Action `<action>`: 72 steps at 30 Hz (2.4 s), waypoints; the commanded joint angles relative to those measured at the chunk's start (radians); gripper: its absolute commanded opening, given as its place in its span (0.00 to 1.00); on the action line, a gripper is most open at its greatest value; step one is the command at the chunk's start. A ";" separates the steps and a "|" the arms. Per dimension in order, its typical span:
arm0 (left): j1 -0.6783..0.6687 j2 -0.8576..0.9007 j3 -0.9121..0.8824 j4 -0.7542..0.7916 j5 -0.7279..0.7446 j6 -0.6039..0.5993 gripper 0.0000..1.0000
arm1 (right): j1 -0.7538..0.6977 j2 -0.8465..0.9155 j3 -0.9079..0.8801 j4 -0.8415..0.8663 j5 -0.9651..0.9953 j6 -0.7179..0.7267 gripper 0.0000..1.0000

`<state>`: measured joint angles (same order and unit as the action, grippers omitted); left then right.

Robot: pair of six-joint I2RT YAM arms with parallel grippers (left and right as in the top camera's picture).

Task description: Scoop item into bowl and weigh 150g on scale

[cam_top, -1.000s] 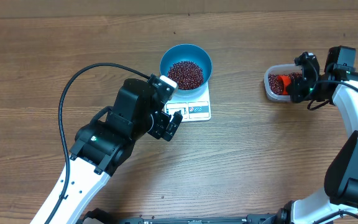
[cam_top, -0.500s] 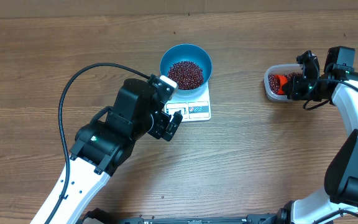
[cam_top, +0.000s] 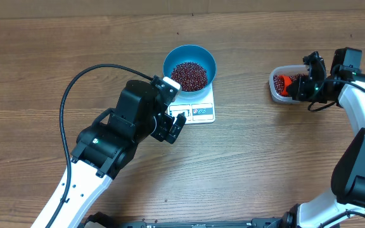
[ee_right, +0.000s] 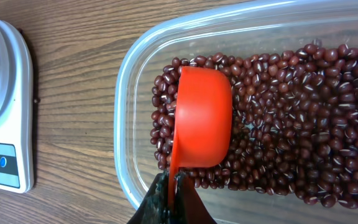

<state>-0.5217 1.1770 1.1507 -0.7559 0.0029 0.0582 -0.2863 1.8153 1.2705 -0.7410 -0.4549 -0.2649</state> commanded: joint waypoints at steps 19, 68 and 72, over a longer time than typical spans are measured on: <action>0.005 -0.006 0.019 0.000 -0.010 -0.013 0.99 | -0.240 0.033 -0.002 -0.021 -0.435 0.004 0.04; 0.005 -0.006 0.019 0.000 -0.010 -0.013 1.00 | 0.056 0.033 -0.002 0.143 -0.924 0.260 0.04; 0.005 -0.006 0.019 0.000 -0.010 -0.013 1.00 | 0.144 0.033 -0.002 0.317 -0.876 0.443 0.04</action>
<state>-0.5217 1.1770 1.1507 -0.7559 0.0025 0.0582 -0.1905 1.8435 1.2652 -0.5011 -1.3521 0.0154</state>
